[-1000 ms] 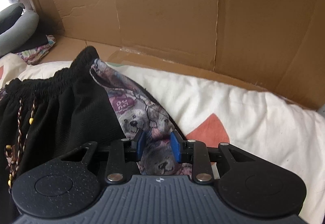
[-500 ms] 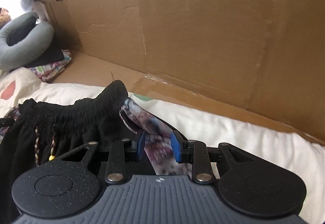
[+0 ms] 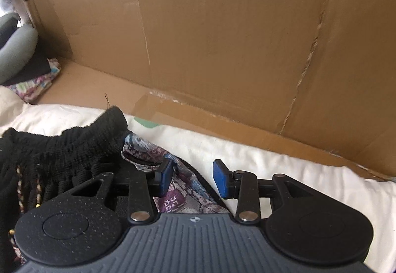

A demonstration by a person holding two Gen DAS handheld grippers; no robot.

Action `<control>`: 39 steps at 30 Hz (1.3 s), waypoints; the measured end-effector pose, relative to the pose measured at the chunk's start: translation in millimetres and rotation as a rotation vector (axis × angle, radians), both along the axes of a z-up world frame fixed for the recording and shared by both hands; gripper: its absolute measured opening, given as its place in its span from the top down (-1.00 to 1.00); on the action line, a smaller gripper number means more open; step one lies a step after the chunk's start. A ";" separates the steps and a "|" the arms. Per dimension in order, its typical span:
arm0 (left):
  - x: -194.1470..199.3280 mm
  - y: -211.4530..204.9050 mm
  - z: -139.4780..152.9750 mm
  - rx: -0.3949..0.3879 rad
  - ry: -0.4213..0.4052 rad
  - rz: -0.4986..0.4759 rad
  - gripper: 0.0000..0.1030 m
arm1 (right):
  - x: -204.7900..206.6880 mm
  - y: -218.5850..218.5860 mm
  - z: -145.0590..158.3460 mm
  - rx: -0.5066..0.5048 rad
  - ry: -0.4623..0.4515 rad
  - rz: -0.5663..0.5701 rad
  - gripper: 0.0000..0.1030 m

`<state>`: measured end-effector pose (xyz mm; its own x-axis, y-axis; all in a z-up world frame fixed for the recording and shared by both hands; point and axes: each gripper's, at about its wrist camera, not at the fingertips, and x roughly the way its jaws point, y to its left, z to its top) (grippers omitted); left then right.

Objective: Fold clothes

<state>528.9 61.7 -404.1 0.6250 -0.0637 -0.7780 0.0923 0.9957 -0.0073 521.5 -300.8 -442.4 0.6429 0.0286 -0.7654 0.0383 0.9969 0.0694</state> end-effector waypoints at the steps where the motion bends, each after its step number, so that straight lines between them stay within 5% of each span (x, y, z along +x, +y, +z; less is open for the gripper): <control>1: -2.1 -1.1 3.7 -0.001 -0.009 -0.002 0.70 | -3.7 -2.1 4.7 0.010 -0.009 -0.006 0.17; 6: -19.5 -19.7 16.9 -0.046 -0.041 -0.103 0.59 | -20.3 7.0 17.1 0.058 -0.048 0.062 0.18; 10: -36.5 -48.6 13.5 -0.101 -0.026 -0.240 0.00 | -28.1 27.4 14.9 0.085 -0.039 0.168 0.18; 16: -52.4 -87.1 -8.2 -0.062 -0.005 -0.386 -0.02 | -29.7 76.0 4.7 0.032 -0.016 0.341 0.16; 27: -35.1 -106.0 -29.7 -0.027 0.003 -0.351 -0.06 | -10.6 116.7 -10.6 0.008 -0.004 0.403 0.16; 39: -29.3 -115.3 -31.2 -0.026 0.015 -0.222 -0.14 | 0.1 120.2 -25.4 0.047 0.050 0.259 0.11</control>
<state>499.5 -53.5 -435.3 0.5822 -0.2182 -0.7832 0.3088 0.9505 -0.0352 521.5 -180.6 -467.8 0.5711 0.2233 -0.7899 -0.2131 0.9696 0.1201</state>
